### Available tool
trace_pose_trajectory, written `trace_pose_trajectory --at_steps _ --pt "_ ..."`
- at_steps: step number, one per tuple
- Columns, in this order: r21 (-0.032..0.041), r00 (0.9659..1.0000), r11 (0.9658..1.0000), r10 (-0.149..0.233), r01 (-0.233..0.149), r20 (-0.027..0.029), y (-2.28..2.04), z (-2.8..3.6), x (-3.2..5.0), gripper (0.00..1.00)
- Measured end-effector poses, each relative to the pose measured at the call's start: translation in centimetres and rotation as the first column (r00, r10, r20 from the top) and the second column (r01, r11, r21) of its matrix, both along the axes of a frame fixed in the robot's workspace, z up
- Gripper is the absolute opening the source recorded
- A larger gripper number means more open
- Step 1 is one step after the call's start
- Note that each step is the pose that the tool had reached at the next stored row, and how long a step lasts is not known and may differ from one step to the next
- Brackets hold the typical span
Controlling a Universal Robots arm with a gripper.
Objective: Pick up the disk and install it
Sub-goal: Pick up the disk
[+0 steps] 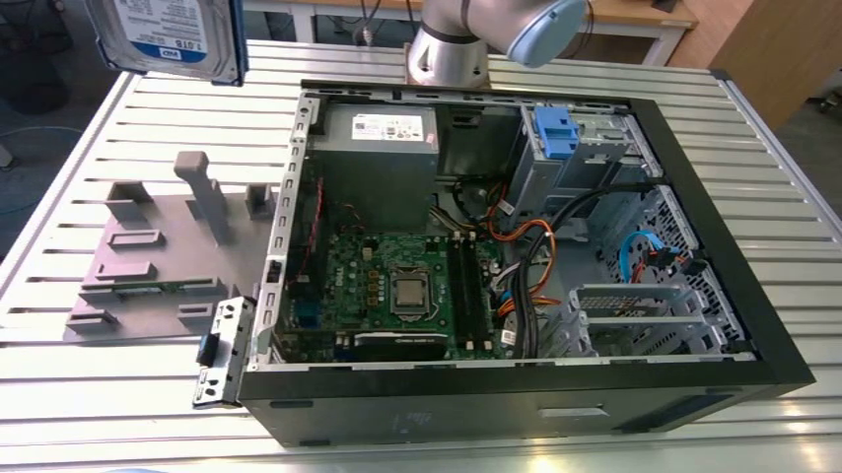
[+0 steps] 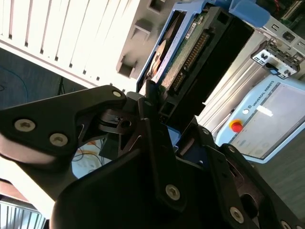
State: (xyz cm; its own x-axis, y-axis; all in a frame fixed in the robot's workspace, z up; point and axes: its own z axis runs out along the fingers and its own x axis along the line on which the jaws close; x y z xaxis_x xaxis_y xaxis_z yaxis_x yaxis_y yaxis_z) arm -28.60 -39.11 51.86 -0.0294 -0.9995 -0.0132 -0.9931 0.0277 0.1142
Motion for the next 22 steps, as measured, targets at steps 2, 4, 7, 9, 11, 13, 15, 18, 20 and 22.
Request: trace_pose_trajectory --at_steps 2,4,7,9,11,13,15,18,20,22 --pt "-0.0001 1.0000 1.0000 0.002 -0.002 -0.0001 -0.21 -0.37 0.16 0.36" --pt "0.0000 1.0000 1.0000 0.005 -0.005 0.0000 -0.25 -0.73 0.53 0.36" --pt "-0.0004 0.9999 0.9999 0.012 -0.012 -0.0001 -0.26 -1.27 1.30 0.36" --pt "-0.0006 0.9999 0.9999 0.016 -0.016 -0.0001 -0.26 -1.65 1.87 0.36" --pt "-0.0006 0.9998 0.9998 0.019 -0.019 -0.0003 -0.26 -1.99 2.41 0.36" --pt "-0.0004 0.9998 0.9998 0.020 -0.020 -0.0002 -0.26 -2.09 2.59 0.36" --pt "-0.0006 0.9998 0.9998 0.020 -0.020 -0.0004 -0.26 -2.08 2.59 0.36" --pt "-0.0007 0.9998 0.9998 0.020 -0.020 -0.0005 -0.26 -2.08 2.61 0.36" --pt "-0.0008 0.9998 0.9998 0.020 -0.020 0.0054 -0.26 -2.10 2.61 0.36" --pt "-0.0014 0.9992 0.9998 0.020 -0.020 0.0335 -0.26 -2.13 2.62 0.36"
